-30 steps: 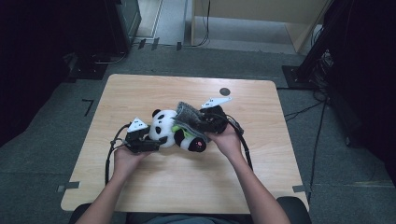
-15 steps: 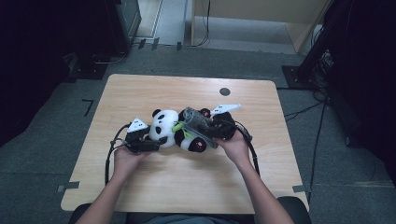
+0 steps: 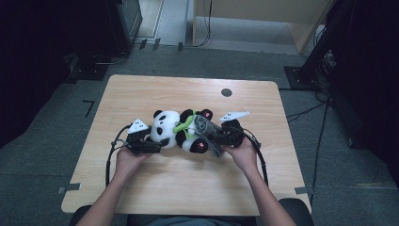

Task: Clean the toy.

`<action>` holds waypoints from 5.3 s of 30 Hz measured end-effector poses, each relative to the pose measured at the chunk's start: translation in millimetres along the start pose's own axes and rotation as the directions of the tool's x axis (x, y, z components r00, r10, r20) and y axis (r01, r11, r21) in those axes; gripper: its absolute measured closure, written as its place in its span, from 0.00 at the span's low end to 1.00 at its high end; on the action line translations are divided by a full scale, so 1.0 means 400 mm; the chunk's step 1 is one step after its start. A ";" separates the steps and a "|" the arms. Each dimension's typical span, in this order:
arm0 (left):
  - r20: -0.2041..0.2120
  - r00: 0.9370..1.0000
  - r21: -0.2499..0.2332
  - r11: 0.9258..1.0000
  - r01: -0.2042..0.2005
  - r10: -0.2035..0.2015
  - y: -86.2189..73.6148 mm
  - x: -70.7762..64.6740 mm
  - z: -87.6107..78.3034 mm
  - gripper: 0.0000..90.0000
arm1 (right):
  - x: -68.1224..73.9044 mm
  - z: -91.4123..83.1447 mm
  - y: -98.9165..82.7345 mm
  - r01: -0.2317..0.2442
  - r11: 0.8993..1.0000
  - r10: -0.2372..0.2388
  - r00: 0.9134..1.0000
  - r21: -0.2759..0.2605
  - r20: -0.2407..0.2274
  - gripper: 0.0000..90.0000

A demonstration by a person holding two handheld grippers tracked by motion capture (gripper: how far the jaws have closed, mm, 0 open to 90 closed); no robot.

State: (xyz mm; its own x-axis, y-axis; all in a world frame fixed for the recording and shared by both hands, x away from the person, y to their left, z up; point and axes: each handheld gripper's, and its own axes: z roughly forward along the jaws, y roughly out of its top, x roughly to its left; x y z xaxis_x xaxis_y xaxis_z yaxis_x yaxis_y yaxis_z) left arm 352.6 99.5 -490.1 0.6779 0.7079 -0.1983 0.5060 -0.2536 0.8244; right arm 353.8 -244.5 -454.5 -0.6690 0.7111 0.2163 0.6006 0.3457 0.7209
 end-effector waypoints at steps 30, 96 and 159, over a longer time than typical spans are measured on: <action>0.005 1.000 -0.035 0.999 -0.029 0.030 -0.043 0.011 0.012 0.10 | -0.039 0.015 -0.009 -0.047 0.999 0.047 0.998 0.016 0.042 0.81; -0.011 0.999 -0.023 0.998 0.053 -0.053 0.002 0.011 -0.022 0.43 | 0.228 0.150 0.272 0.382 0.920 -0.382 0.924 0.090 -0.016 0.82; -0.009 0.998 -0.011 0.998 0.067 -0.067 0.002 0.014 -0.020 0.41 | 0.076 0.108 0.276 0.134 0.987 -0.138 0.990 0.087 0.033 0.82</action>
State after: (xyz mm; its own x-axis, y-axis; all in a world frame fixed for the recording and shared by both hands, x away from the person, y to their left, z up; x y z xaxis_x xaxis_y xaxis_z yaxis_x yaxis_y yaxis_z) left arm 352.3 108.4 -486.5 0.6378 0.7291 -0.2482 0.5442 -0.1985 0.8151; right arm 418.7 -158.2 -397.0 -0.7306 0.6763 0.0935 0.5412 0.4901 0.6833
